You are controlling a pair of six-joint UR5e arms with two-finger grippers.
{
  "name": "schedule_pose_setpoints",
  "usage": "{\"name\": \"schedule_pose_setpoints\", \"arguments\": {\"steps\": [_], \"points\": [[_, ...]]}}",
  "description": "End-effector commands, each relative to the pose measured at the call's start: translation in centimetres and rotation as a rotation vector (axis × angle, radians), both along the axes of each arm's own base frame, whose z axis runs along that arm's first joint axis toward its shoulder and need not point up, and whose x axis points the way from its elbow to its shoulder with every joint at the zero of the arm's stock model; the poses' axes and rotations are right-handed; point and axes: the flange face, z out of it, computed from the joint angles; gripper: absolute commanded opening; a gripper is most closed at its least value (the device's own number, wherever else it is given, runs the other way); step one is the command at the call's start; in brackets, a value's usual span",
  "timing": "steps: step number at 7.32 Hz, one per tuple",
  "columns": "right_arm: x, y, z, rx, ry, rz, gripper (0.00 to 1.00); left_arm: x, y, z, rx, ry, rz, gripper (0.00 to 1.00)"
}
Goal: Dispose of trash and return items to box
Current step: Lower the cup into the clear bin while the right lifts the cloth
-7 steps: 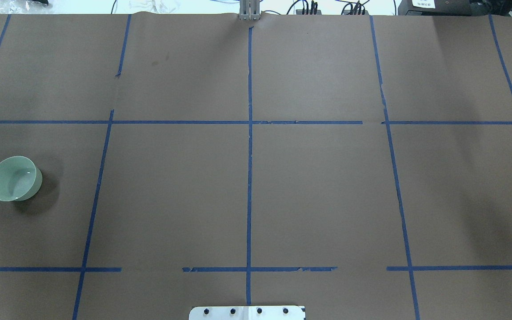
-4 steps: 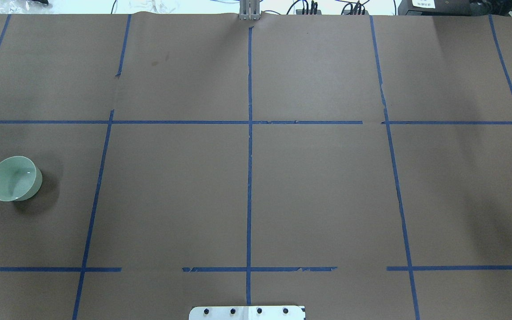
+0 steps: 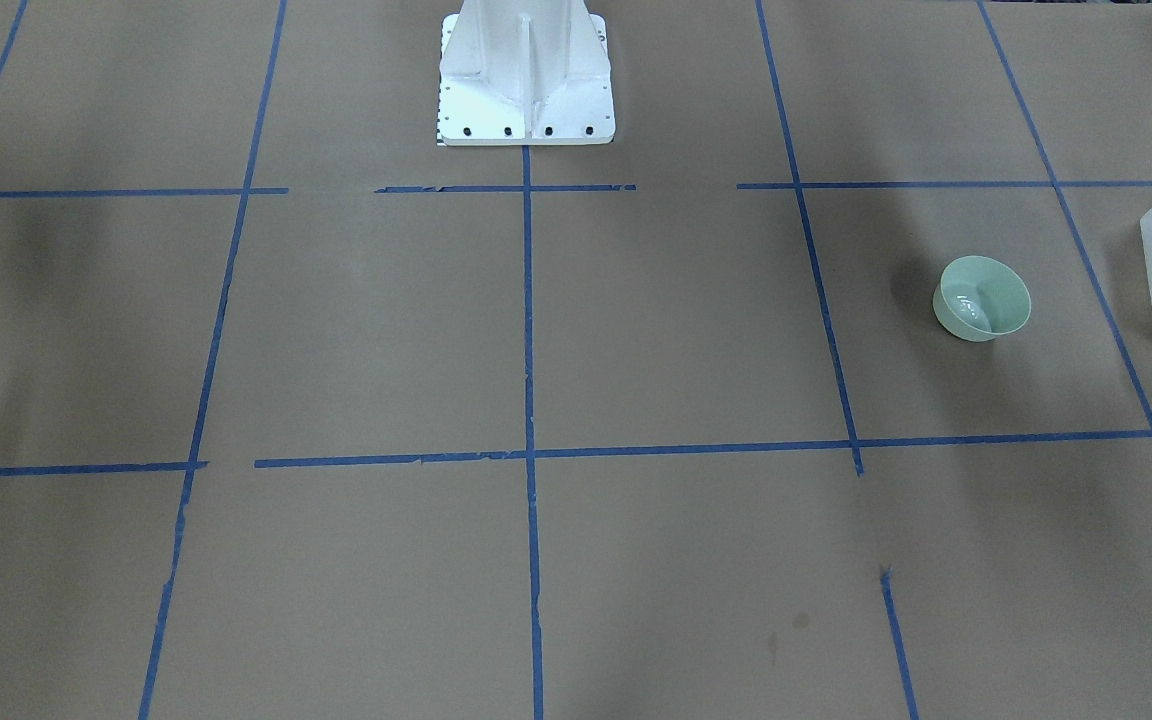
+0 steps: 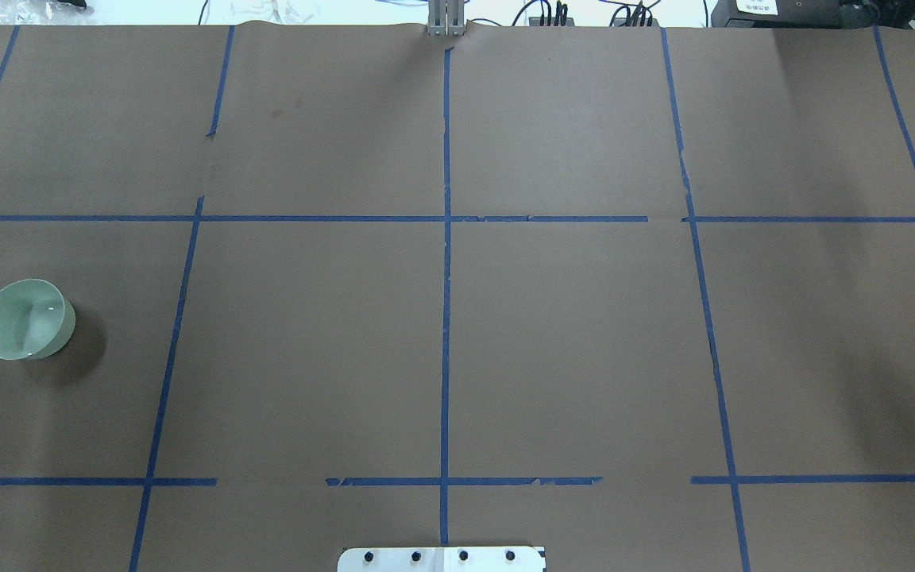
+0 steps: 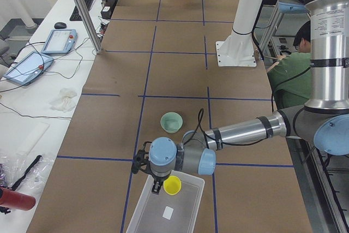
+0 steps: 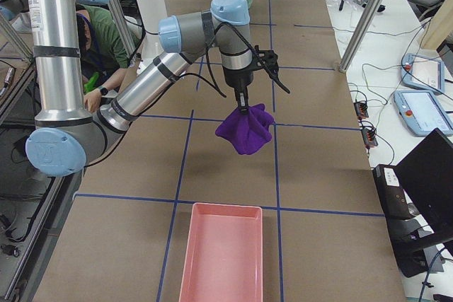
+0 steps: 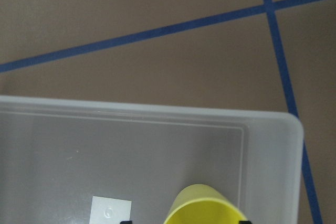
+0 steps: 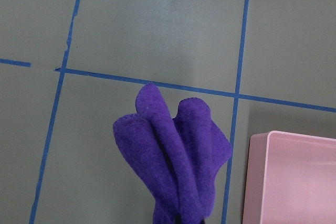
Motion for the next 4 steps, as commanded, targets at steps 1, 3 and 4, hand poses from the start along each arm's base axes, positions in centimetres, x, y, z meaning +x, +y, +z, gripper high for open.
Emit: {"name": "schedule_pose_setpoints", "arguments": {"steps": [1, 3, 4], "points": [[1.7, -0.4, 1.4, 0.008, 0.010, -0.012, 0.00, -3.2, 0.0, -10.5, 0.086, -0.012, -0.071, 1.00], [5.9, -2.2, 6.5, 0.033, 0.119, -0.111, 0.00, -1.9, -0.7, -14.9, 0.107, 0.024, -0.147, 1.00], [7.2, -3.1, 8.7, 0.024, 0.174, -0.146, 0.00, 2.2, -1.3, -16.1, 0.140, 0.073, -0.165, 1.00]]}}
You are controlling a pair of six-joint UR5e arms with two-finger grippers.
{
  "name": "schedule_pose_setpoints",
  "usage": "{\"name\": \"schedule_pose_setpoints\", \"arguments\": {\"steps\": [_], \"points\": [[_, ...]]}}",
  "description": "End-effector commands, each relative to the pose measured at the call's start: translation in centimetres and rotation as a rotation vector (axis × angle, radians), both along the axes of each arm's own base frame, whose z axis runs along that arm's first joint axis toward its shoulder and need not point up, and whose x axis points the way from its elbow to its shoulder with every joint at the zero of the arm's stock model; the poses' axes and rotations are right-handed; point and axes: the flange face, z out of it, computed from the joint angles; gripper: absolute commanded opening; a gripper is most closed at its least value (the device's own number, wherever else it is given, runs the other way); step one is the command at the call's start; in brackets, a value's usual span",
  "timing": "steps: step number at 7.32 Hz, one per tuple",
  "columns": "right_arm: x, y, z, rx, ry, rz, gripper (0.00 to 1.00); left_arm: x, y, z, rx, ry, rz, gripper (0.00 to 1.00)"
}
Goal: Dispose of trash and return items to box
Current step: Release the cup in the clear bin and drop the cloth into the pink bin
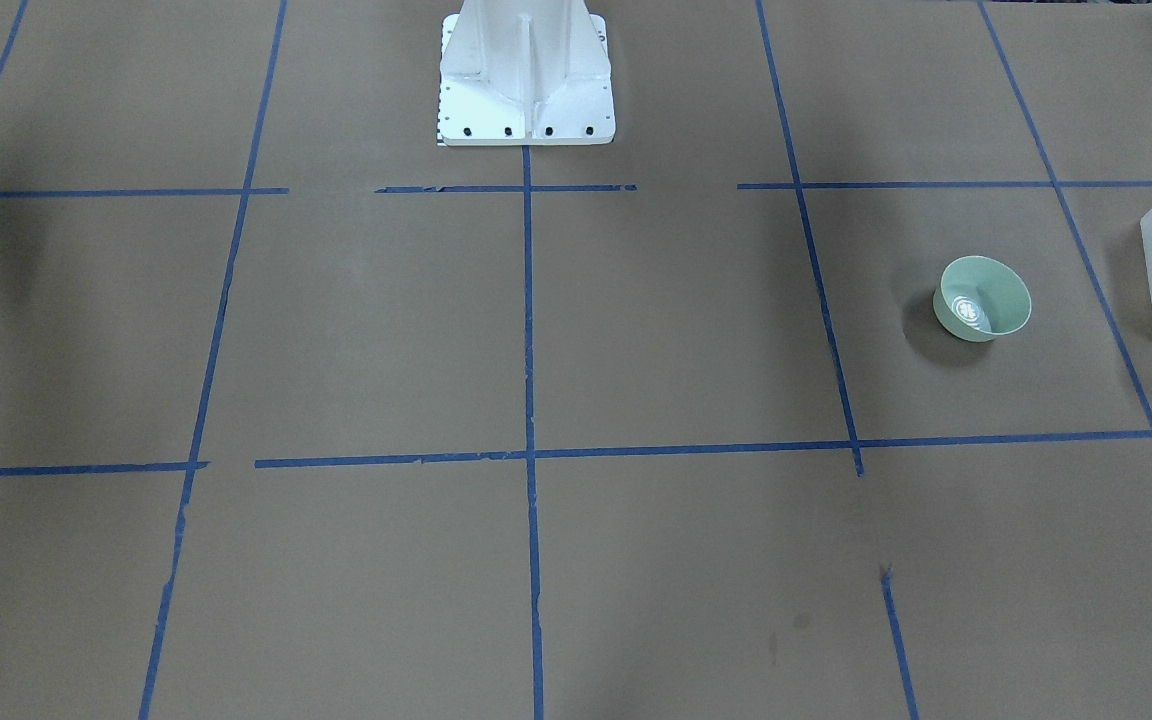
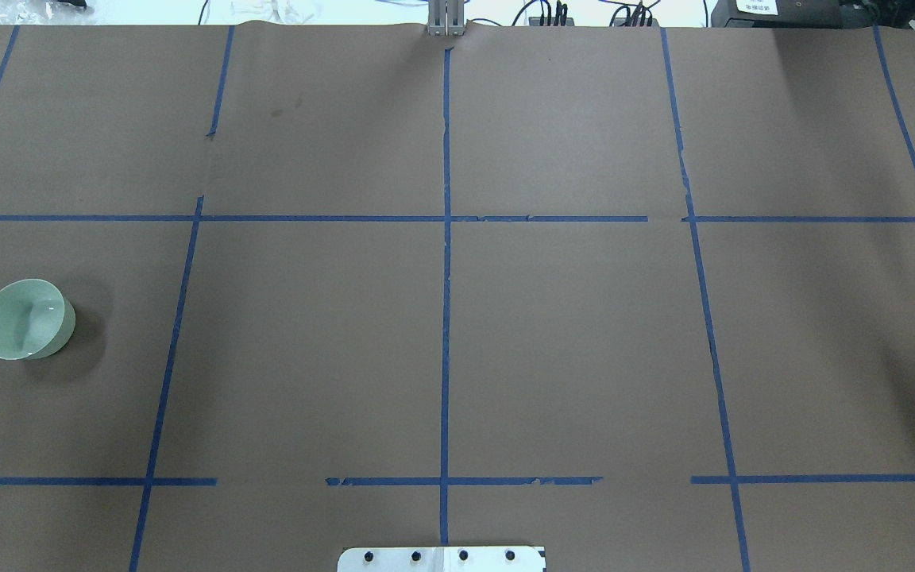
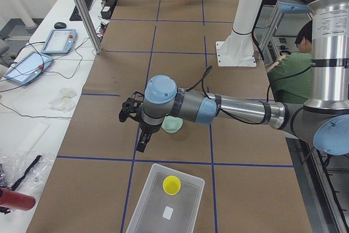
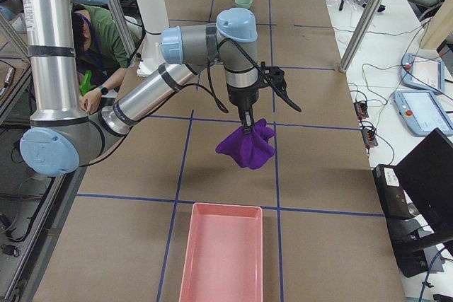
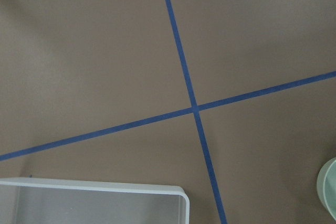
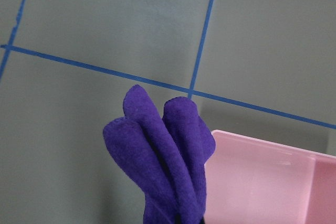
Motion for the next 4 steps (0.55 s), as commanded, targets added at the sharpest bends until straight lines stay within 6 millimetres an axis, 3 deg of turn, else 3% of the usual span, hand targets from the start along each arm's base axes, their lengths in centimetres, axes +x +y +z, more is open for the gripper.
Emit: {"name": "schedule_pose_setpoints", "arguments": {"steps": [1, 2, 3, 4], "points": [[3.7, -1.7, 6.1, -0.012, 0.085, -0.072, 0.00, 7.9, -0.9, -2.4, 0.016, 0.105, -0.033, 1.00], [6.6, -2.1, 10.8, -0.009, 0.086, -0.072, 0.00, 11.6, -1.0, -1.2, -0.020, 0.136, -0.014, 1.00], [7.1, -1.2, 15.2, -0.012, 0.084, -0.070, 0.00, 13.5, -1.0, 1.4, -0.018, 0.151, 0.005, 1.00], [7.0, 0.0, 19.4, -0.024, 0.078, -0.061, 0.11, 14.9, -0.6, 1.8, -0.040, 0.175, -0.001, 1.00]]}}
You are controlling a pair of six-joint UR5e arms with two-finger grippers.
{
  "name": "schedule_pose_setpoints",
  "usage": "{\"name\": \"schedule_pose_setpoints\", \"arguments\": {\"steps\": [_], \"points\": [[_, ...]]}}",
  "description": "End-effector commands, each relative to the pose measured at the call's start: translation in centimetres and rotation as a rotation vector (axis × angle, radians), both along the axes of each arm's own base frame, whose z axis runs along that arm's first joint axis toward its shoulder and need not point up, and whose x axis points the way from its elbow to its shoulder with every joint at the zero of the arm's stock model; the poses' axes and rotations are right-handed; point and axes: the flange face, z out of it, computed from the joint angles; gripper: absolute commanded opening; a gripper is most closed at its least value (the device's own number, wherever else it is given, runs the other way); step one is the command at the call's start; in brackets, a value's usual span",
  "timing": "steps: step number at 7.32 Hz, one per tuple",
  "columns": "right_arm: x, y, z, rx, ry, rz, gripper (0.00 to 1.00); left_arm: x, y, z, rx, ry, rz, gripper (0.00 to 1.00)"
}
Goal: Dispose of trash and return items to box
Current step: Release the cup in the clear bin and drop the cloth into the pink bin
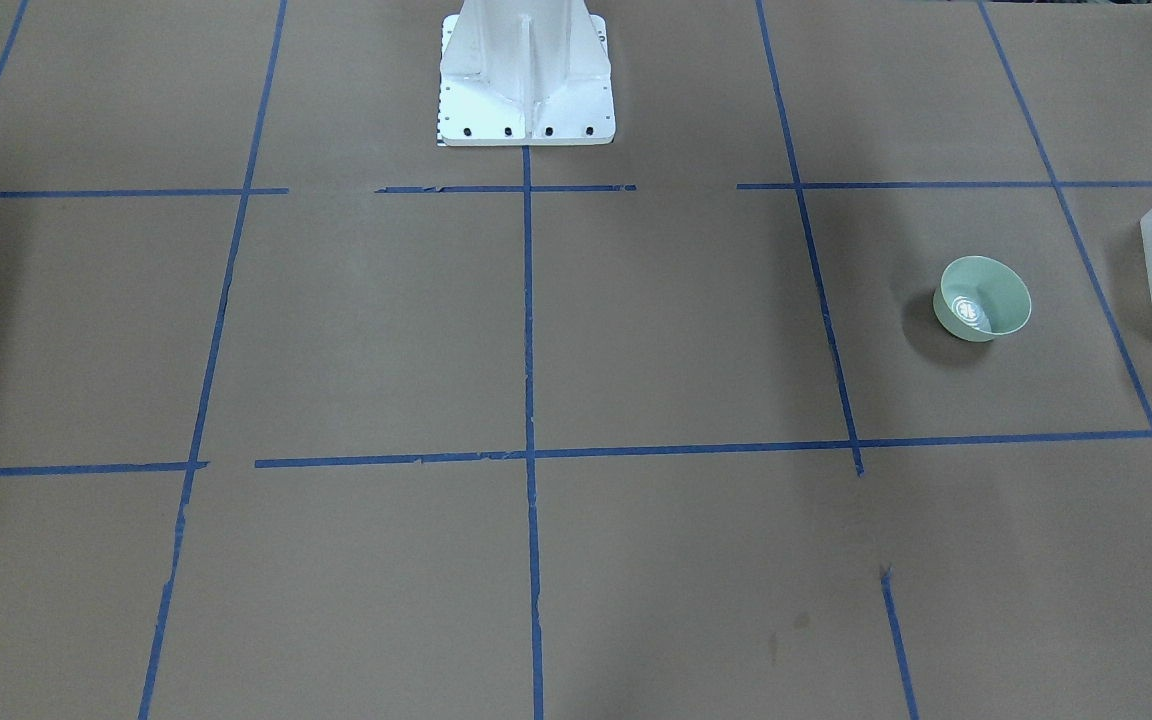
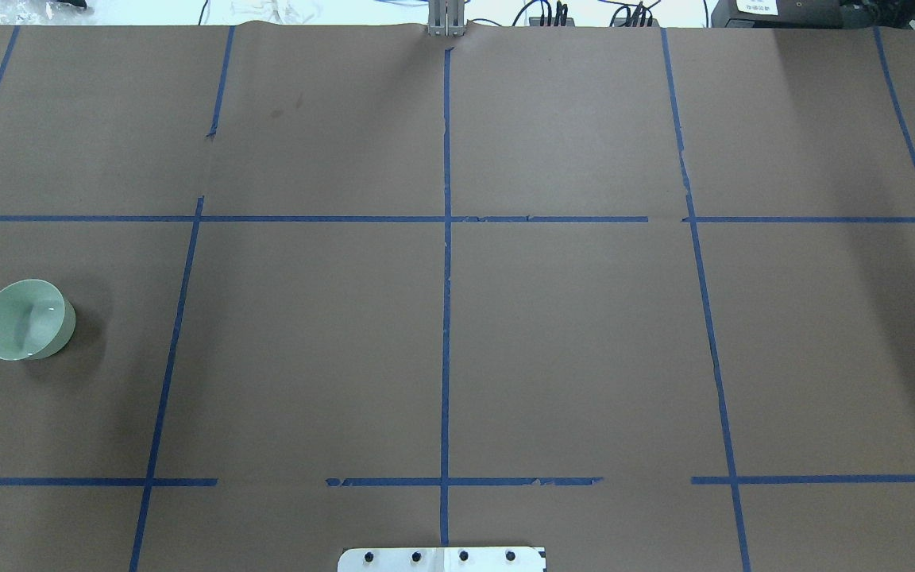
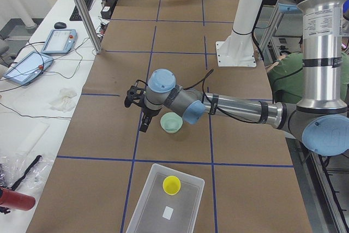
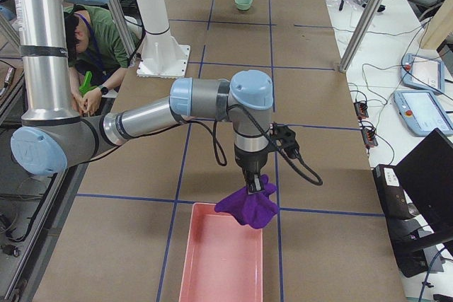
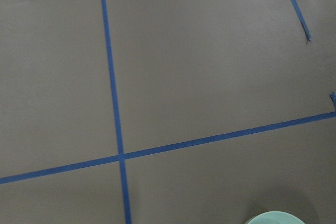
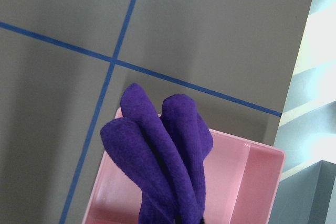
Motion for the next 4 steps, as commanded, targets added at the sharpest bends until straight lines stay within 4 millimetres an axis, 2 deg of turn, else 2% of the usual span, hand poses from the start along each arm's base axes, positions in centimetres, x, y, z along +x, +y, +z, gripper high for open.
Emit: {"name": "schedule_pose_setpoints", "arguments": {"steps": [1, 2, 3, 4], "points": [[0.2, 2.8, 8.6, -0.004, -0.005, 0.018, 0.99, 3.9, 1.5, 2.1, -0.031, 0.032, 0.020, 1.00], [0.2, 3.7, 10.1, -0.016, -0.019, 0.029, 1.00, 4.4, 2.3, 2.7, -0.026, 0.023, 0.027, 1.00], [0.0, 4.4, 10.7, -0.030, -0.030, 0.031, 1.00, 5.6, 2.6, 3.2, -0.049, 0.022, 0.042, 0.99], [-0.4, 4.7, 10.4, -0.018, -0.068, 0.035, 1.00, 7.7, 2.9, 4.4, -0.055, 0.019, 0.029, 0.98]]}}
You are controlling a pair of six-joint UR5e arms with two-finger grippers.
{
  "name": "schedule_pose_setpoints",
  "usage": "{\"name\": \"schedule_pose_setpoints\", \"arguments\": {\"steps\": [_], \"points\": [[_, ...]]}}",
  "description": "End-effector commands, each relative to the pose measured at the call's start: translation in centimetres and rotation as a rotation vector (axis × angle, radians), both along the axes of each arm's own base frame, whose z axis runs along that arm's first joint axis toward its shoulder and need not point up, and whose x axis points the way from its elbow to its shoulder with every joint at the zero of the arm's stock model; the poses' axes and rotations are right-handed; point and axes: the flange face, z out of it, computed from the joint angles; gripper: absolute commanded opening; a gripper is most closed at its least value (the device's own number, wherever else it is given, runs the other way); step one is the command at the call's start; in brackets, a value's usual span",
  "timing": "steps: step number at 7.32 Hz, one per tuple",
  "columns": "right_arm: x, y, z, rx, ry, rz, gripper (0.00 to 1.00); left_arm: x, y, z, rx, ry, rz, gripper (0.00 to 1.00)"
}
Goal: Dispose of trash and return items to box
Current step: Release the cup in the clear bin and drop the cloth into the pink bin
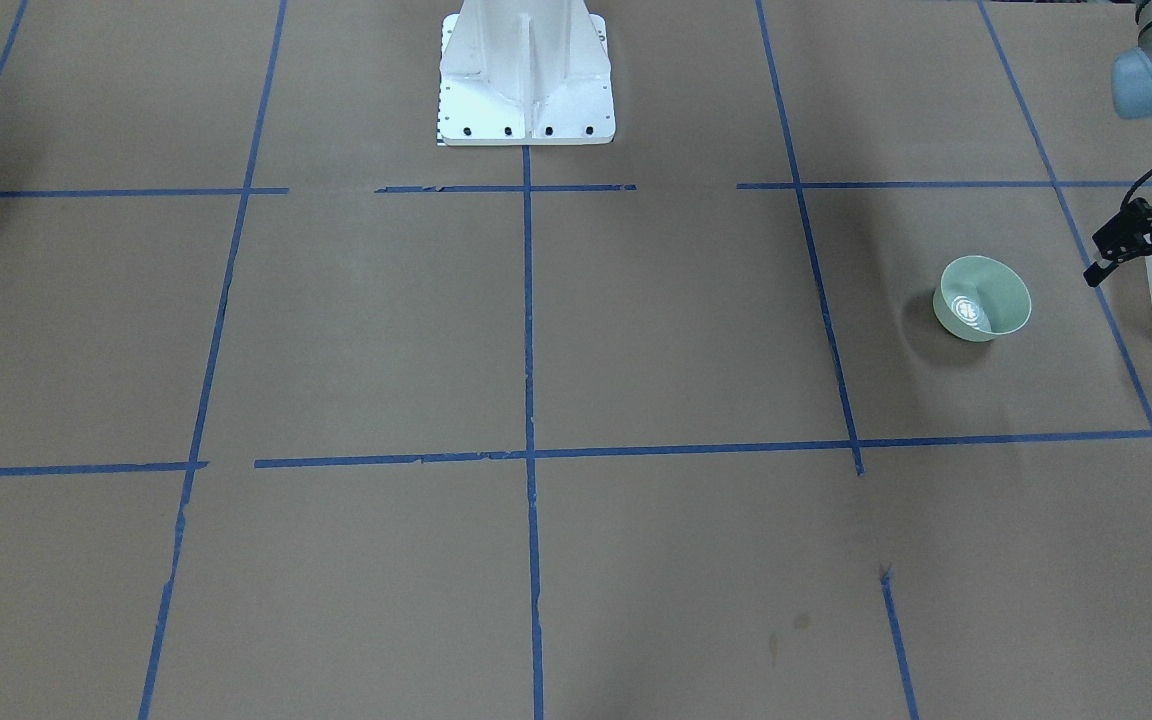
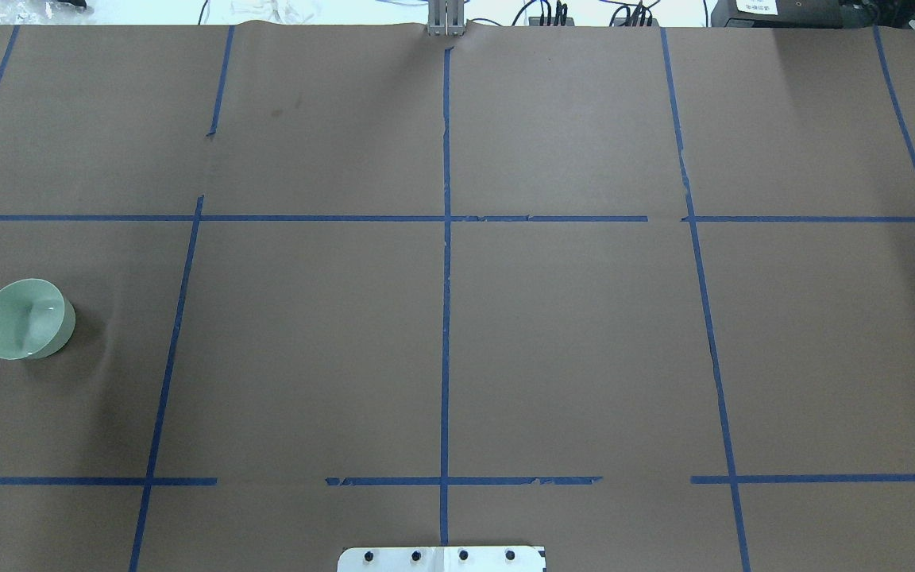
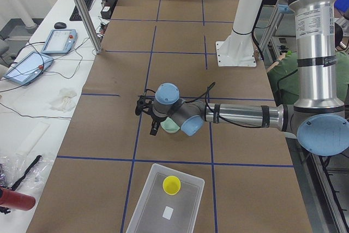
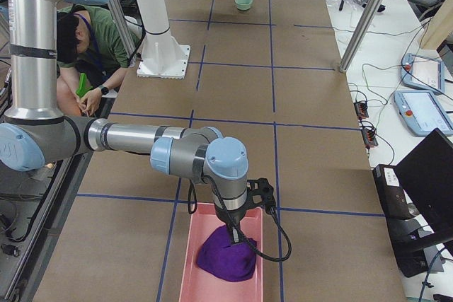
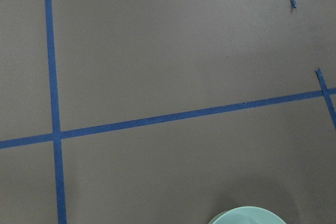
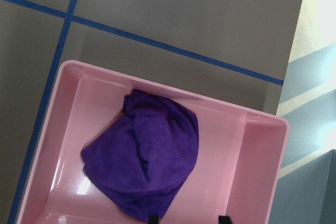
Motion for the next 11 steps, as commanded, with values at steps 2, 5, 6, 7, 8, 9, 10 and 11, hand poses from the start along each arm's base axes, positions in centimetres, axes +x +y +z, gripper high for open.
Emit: {"name": "schedule_pose_setpoints", "arguments": {"steps": [2, 5, 6, 7, 8, 9, 10, 11], "points": [[-0.6, 0.3, -1.7, 0.001, -0.066, 0.079, 1.00, 5.5, 1.7, 2.4, -0.042, 0.042, -0.022, 0.97], [-1.5, 1.2, -6.9, 0.036, -0.134, 0.166, 1.00, 9.3, 3.1, 5.3, -0.072, -0.014, 0.023, 0.93], [-1.9, 1.1, -7.4, -0.005, -0.190, 0.233, 1.00, 9.5, 3.2, 5.7, -0.073, -0.018, 0.025, 0.83], [-2.9, 0.7, -7.9, -0.019, -0.246, 0.239, 1.00, 9.6, 3.3, 6.1, -0.079, -0.022, 0.027, 0.66], [-4.1, 0.0, -8.5, -0.030, -0.266, 0.233, 1.00, 9.7, 3.3, 6.1, -0.078, -0.022, 0.031, 0.43], [-6.0, -0.6, -9.3, -0.068, -0.280, 0.245, 1.00, 9.8, 3.4, 6.1, -0.078, -0.022, 0.032, 0.17], [-7.0, -0.9, -10.5, -0.067, -0.280, 0.240, 1.00, 9.8, 3.3, 5.7, -0.071, -0.017, 0.031, 0.00], [-7.7, -1.2, -10.7, -0.065, -0.280, 0.223, 1.00, 9.8, 3.4, 5.7, -0.078, -0.013, 0.031, 0.00]]}}
